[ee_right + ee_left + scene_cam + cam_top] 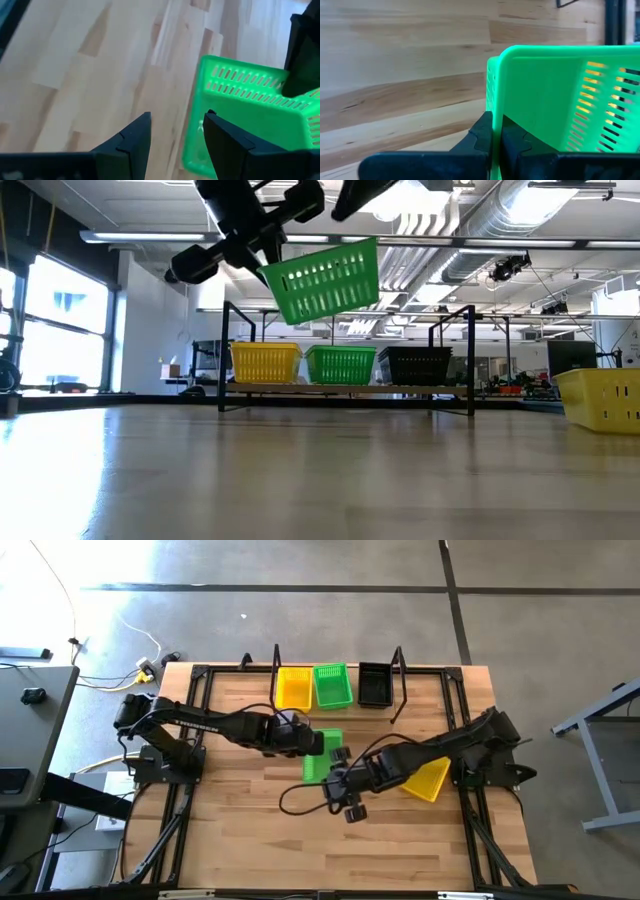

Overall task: Stack baskets on shelf by color
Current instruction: Stack the green bin on the other stacked green bin on the shelf

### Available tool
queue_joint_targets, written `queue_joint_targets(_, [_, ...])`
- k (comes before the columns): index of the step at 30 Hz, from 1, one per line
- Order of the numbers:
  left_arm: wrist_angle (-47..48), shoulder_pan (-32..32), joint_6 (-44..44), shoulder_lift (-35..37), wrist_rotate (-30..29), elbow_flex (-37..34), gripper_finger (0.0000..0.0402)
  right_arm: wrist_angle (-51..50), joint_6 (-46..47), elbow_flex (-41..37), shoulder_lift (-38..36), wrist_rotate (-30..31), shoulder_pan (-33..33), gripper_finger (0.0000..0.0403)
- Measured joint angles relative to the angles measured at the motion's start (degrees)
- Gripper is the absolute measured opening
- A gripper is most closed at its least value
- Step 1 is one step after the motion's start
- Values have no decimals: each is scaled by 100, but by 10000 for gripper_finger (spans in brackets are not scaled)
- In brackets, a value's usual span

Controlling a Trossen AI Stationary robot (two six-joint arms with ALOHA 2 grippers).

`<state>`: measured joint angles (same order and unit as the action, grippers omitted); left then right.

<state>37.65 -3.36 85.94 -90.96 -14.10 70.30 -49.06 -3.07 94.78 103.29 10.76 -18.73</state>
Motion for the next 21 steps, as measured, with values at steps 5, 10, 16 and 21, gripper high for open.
queue_joint_targets(5, [-207, 0, -151, 0, 49, 0, 0, -30, 2, 0, 182, 81, 158, 165])
queue_joint_targets(10, [-243, 0, -242, 0, 89, 0, 0, -316, 173, -1, 394, 140, 270, 165])
queue_joint_targets(16, [-446, -75, -610, 0, 289, 0, 0, -562, 426, 0, 581, 117, 311, 158])
queue_joint_targets(21, [-463, -103, -816, 0, 315, 0, 0, -583, 660, 2, 591, 28, 336, 96])
